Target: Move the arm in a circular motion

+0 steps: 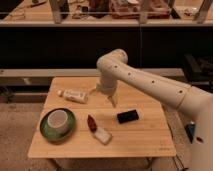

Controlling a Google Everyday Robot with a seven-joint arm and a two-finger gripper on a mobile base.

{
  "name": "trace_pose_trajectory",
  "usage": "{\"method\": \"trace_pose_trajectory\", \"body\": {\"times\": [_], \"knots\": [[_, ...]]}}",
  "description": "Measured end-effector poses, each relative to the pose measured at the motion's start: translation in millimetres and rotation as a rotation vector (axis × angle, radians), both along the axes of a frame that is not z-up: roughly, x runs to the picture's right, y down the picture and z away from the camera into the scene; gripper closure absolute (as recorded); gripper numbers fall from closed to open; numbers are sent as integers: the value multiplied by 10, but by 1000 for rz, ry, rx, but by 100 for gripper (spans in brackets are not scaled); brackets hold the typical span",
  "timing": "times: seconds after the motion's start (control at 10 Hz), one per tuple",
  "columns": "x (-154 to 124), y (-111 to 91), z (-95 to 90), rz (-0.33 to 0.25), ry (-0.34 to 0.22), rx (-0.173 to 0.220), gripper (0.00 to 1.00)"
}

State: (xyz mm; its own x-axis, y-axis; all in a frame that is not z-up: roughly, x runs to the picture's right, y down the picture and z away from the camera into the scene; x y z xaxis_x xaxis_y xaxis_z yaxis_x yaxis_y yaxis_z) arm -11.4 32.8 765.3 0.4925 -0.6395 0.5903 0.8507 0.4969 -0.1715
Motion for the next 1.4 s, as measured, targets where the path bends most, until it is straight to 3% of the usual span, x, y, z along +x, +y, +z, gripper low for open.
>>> {"method": "trace_pose_trajectory", "body": {"times": [0.1,0.4,0.6,0.7,1.0,1.1,1.4], "knots": [[-61,-250,234,24,-24,8,20],[7,-735,697,112,-41,30,20],[312,-939,972,181,21,33,20],[580,-975,1076,224,83,27,20],[1248,-902,1088,318,238,8,20],[1558,-784,977,357,310,0,20],[1980,-358,549,439,420,-27,20]]}}
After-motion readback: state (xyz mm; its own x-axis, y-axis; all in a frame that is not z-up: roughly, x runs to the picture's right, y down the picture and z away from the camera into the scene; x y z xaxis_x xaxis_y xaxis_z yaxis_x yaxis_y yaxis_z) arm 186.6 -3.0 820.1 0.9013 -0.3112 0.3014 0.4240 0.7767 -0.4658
